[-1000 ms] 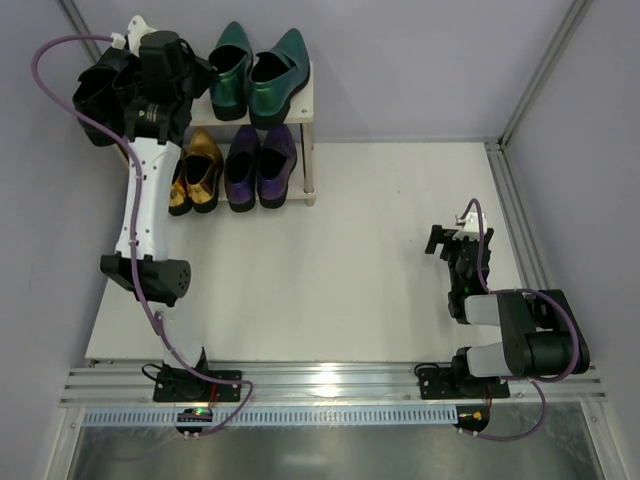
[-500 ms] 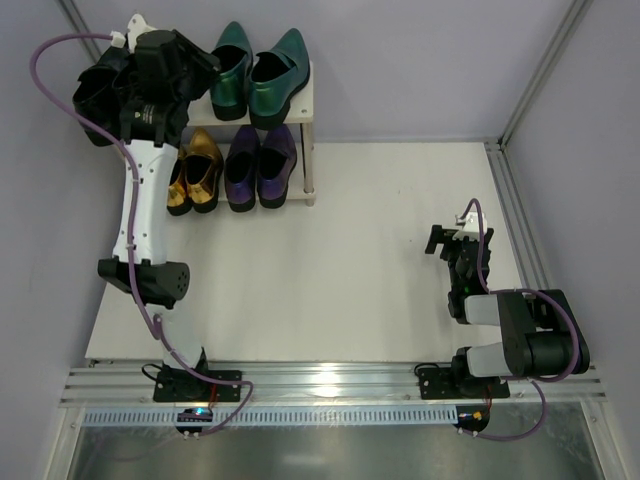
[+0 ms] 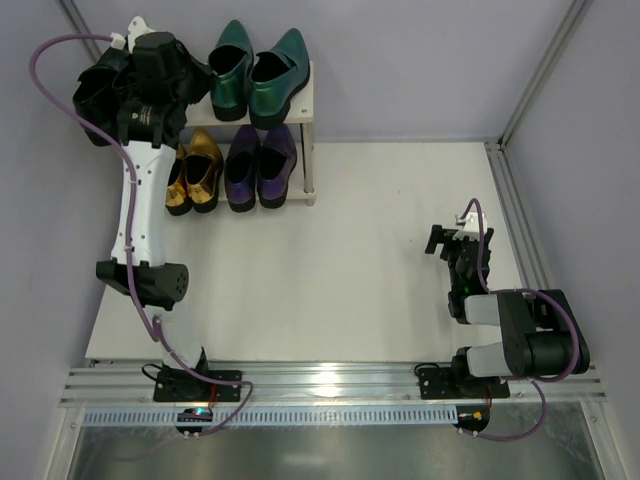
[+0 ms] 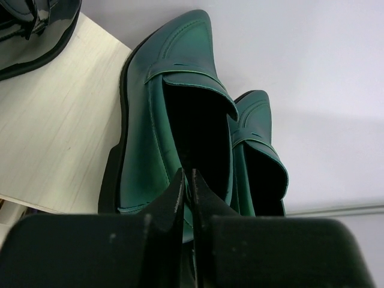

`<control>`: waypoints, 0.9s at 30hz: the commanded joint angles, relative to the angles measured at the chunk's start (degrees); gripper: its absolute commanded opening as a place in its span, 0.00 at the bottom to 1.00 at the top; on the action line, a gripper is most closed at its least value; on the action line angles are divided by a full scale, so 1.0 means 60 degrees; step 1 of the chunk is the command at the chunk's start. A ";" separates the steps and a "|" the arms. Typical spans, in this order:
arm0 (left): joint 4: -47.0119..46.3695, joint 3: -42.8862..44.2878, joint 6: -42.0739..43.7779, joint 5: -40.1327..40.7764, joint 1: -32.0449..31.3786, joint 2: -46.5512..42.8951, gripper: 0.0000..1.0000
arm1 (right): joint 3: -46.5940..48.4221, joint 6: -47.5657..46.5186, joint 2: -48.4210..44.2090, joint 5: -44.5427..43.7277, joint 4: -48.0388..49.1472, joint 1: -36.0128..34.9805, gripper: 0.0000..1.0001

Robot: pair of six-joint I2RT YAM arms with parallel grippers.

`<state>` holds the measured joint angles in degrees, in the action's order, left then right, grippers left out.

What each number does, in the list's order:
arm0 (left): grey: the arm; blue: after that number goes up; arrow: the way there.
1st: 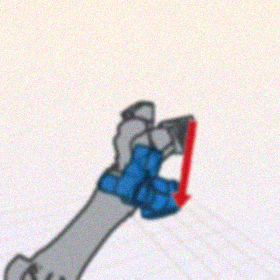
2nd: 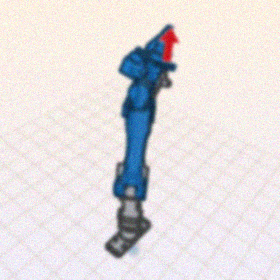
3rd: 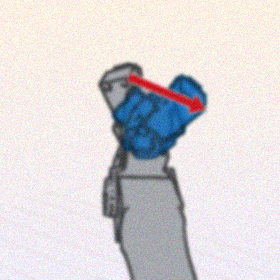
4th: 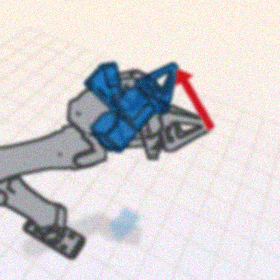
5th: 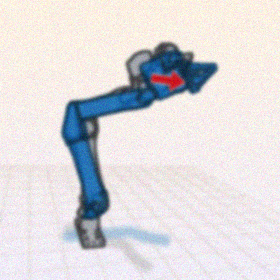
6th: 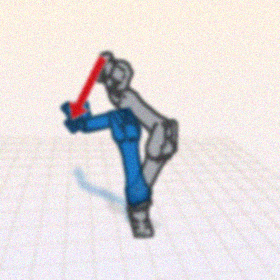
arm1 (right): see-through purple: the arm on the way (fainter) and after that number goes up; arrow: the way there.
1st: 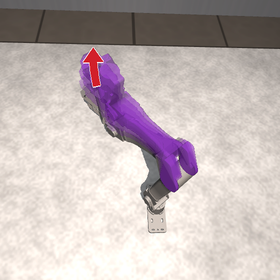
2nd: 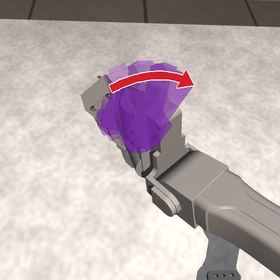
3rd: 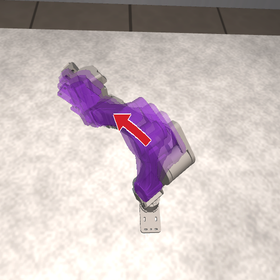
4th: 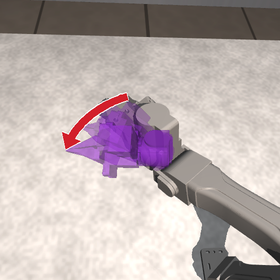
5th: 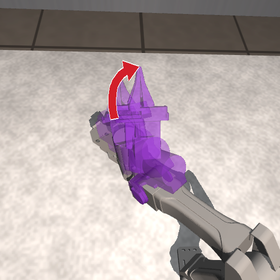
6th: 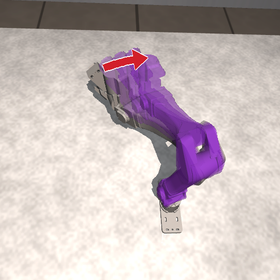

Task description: Place and organize the shoes onto the shoe shelf

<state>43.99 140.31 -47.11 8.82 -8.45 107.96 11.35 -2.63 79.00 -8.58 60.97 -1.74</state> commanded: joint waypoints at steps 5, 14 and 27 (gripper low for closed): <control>0.0183 0.0198 0.0220 -0.0562 0.0060 -0.0386 0.00 | 0.0085 0.0131 -0.0115 0.0082 0.0488 0.0026 0.97; 0.0053 0.0126 0.0425 -0.0795 0.0119 -0.0927 0.05 | 0.0085 0.0117 -0.0130 0.0097 0.0488 0.0026 0.97; -0.0138 -0.0386 0.3866 0.0214 -0.1213 -0.0944 0.68 | 0.0085 0.0117 -0.0115 0.0082 0.0488 0.0026 0.97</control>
<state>44.53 138.67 -33.01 8.10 -13.41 102.17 11.35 -2.63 79.00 -8.58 60.97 -1.74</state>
